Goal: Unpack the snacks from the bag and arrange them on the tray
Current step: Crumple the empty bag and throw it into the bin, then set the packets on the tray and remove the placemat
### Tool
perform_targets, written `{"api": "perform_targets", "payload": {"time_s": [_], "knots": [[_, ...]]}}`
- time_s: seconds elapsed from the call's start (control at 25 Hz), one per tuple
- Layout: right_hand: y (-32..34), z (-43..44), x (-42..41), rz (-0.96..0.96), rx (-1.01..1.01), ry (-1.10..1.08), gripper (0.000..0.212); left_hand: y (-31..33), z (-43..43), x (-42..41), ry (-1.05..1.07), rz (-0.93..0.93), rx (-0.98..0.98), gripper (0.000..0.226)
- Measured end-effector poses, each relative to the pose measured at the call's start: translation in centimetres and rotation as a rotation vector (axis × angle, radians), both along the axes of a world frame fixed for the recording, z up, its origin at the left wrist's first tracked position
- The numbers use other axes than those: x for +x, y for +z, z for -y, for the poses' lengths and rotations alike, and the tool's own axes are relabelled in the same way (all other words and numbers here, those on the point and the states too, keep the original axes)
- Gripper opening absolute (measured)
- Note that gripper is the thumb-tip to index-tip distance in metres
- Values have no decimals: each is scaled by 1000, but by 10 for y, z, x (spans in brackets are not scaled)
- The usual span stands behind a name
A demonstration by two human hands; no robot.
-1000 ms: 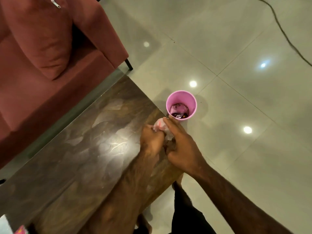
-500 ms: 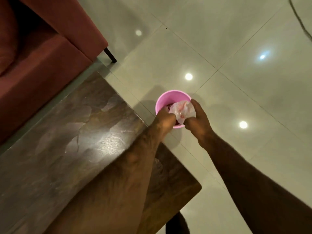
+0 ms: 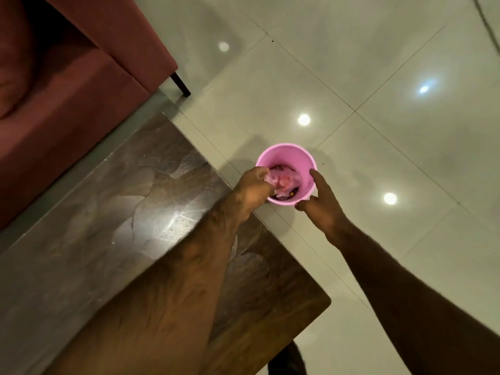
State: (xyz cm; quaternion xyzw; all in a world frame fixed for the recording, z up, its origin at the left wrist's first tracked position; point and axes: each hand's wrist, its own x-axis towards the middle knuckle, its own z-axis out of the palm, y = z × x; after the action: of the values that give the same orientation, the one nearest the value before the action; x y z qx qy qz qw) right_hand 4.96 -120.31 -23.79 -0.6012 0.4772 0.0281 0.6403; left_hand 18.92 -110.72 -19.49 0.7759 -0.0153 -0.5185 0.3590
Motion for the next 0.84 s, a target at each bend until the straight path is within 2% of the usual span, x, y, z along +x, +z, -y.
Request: {"api": "perform_targets", "payload": {"time_s": [0.12, 0.2, 0.52, 0.84], "knots": [[43, -26, -8, 33, -10, 44, 85, 36, -28, -9, -81, 40, -72, 67], [72, -48, -14, 49, -6, 78, 80, 62, -59, -17, -56, 29, -102, 62], [146, -168, 0, 123, 31, 389, 51, 118, -241, -40, 242, 66, -83, 42], [179, -322, 35, 146, 16, 839, 41, 163, -424, -84, 624, 149, -32, 37]]}}
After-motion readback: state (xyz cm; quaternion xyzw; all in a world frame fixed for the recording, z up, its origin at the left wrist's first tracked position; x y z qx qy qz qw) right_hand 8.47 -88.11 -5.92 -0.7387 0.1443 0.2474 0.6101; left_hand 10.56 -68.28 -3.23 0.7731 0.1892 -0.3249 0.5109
